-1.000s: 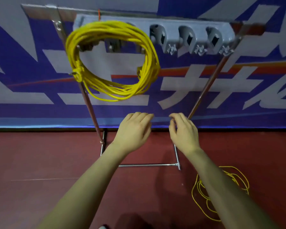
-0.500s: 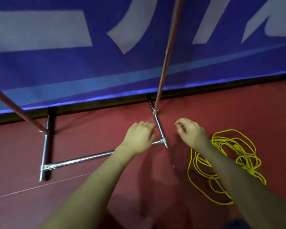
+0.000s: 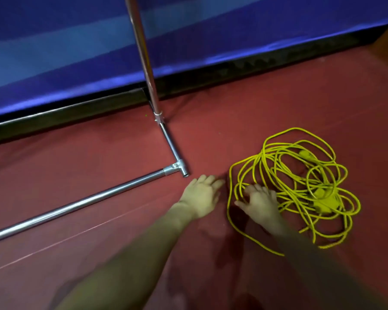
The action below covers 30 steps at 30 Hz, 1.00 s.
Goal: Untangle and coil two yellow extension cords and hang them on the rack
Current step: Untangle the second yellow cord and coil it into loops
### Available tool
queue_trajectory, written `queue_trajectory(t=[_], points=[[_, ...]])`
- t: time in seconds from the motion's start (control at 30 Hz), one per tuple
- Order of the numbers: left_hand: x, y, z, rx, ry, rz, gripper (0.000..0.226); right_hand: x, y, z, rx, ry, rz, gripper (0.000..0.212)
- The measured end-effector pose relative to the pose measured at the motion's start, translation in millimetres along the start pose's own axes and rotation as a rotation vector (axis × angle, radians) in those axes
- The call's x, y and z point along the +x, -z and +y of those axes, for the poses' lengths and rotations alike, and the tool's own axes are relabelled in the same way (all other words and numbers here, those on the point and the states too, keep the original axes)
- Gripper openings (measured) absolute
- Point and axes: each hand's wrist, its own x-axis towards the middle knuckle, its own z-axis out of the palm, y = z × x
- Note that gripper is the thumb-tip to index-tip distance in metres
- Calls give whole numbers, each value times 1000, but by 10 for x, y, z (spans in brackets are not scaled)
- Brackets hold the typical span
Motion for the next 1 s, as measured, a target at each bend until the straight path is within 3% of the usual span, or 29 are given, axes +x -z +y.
queue_trajectory(t=[0.13, 0.27, 0.57, 0.73, 1.0], points=[[214, -267, 57, -13, -2, -108, 50, 27, -249, 39, 31, 136, 16, 22], [230, -379, -18, -46, 49, -177, 50, 11, -311, -11, 182, 206, 297, 31], [-148, -85, -373, -258, 18, 79, 49, -166, 190, -612, 243, 539, 572, 27], [-609, 269, -580, -157, -10, 208, 64, -370, 433, -1038, 336, 570, 519, 27], [-1611, 700, -834, -230, 166, 474, 30, -804, 685, -1452, 492, 560, 334, 37]])
